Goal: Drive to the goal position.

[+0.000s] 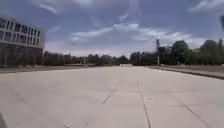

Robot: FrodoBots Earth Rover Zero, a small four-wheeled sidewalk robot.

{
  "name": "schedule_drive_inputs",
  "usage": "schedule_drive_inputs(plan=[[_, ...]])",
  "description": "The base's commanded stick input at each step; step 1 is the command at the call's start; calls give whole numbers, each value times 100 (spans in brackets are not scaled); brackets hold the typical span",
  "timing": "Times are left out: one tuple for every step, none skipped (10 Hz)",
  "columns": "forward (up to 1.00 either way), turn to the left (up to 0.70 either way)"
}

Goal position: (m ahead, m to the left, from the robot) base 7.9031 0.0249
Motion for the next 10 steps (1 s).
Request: schedule_drive_inputs(plan=[[56, 0], [56, 0], [56, 0], [56, 0], [56, 0], [56, 0], [56, 0], [56, 0], [56, 0], [56, 0]])
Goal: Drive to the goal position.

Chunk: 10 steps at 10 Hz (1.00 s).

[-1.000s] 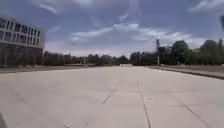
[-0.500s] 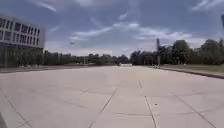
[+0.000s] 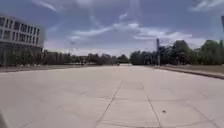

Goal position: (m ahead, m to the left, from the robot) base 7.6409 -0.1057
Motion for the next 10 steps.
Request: schedule_drive_inputs(plan=[[56, 0], [56, 0], [56, 0], [56, 0], [56, 0], [56, 0], [56, 0], [56, 0], [56, 0], [56, 0]])
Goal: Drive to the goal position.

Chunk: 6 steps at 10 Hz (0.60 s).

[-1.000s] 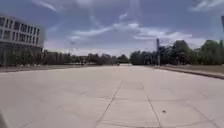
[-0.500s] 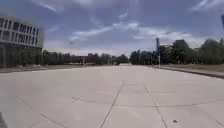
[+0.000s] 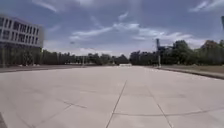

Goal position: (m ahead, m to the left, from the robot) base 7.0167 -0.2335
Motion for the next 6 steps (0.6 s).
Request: schedule_drive_inputs(plan=[[56, 0], [56, 0], [56, 0], [56, 0], [56, 0], [56, 0]])
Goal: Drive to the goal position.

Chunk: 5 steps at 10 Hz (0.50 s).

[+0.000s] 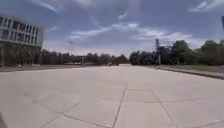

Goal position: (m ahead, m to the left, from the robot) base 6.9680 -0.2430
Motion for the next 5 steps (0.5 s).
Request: schedule_drive_inputs(plan=[[56, 0], [56, 0], [56, 0], [56, 0], [56, 0]])
